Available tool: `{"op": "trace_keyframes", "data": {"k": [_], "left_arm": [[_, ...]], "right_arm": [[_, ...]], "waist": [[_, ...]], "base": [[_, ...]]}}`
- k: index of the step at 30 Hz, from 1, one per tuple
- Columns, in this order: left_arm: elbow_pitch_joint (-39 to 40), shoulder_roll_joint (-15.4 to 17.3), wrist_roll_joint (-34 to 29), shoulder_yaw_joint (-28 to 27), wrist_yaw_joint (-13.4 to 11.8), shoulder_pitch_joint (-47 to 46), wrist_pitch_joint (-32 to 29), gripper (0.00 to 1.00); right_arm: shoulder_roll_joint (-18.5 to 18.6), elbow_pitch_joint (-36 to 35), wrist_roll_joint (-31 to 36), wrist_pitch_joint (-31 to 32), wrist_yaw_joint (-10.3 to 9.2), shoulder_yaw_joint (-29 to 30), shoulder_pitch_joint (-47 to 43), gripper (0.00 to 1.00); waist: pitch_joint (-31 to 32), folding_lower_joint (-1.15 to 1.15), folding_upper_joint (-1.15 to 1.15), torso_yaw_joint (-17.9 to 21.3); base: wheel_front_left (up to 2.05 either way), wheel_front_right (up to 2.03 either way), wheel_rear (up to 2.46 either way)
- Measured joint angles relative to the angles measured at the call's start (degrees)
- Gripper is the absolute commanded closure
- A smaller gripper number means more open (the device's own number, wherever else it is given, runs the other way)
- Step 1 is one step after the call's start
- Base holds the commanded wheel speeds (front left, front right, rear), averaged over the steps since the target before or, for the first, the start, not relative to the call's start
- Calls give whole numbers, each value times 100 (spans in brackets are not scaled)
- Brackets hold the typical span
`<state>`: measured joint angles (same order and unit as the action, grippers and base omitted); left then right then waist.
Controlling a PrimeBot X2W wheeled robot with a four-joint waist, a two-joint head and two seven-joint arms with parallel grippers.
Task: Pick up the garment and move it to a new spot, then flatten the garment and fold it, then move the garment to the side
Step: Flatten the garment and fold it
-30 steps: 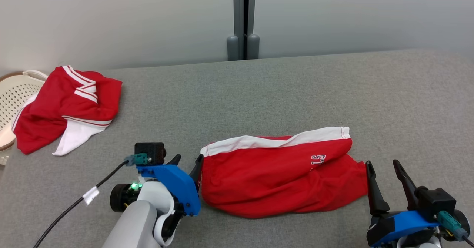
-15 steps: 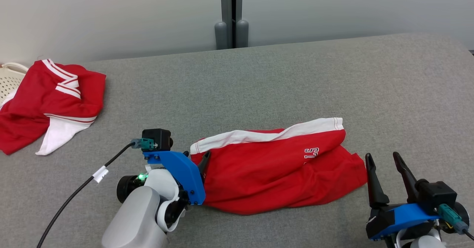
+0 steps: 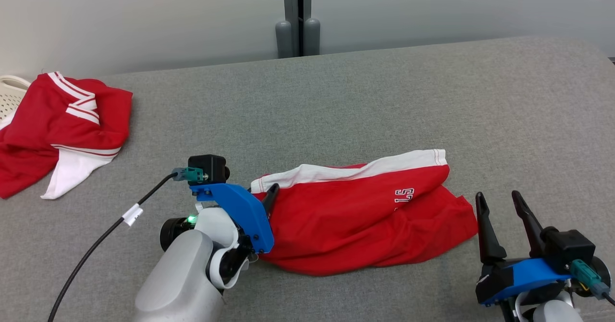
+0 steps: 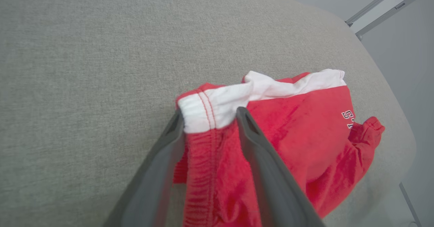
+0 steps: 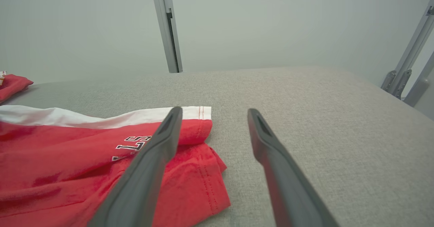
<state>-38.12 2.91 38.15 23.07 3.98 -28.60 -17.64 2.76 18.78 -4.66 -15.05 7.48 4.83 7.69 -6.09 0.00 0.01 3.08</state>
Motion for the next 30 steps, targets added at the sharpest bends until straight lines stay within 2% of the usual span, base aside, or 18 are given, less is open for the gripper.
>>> {"op": "trace_keyframes", "data": {"k": [1, 7, 9, 12, 16, 20, 25, 30], "left_arm": [[0, 0, 20, 14, -13, -10, 0, 53], [51, -1, 274, 52, -99, -79, 93, 81], [87, 0, 279, 89, -162, -91, 240, 100], [104, -2, 291, 186, -168, -103, 400, 100], [171, 1, 349, 278, -188, -101, 678, 100], [230, -2, 356, 452, -183, -57, 880, 100], [305, -1, 426, 690, -193, -3, 1027, 100], [333, 0, 544, 891, -218, 8, 1098, 100]], "right_arm": [[0, -4, 0, 0, 0, 0, 20, 0], [0, 2, 75, 0, 0, 15, 137, 0], [0, 38, 167, 0, 0, 31, 227, 0], [-1, 289, 352, 1, 1, 91, 502, 0], [-1, 968, 711, 180, 1, 225, 1191, 0], [29, 1658, 939, 759, 1, 359, 1935, 0], [267, 2441, 1040, 1416, 1, 536, 2573, 0], [333, 3097, 951, 1939, 1, 264, 2973, 0]], "waist": [[-9, 0, 0, -1], [-75, 0, 0, -4], [-115, 0, 0, -8], [-199, 0, 0, -24], [-326, 0, 0, -83], [-441, 0, 0, -211], [-558, 1, 0, -408], [-639, 1, 0, -539]], "base": [[0, 0, 0], [0, 0, 0], [0, 0, 0], [0, 0, 0], [0, 0, 0], [0, 0, 0], [0, 0, 0], [0, 0, 0]]}}
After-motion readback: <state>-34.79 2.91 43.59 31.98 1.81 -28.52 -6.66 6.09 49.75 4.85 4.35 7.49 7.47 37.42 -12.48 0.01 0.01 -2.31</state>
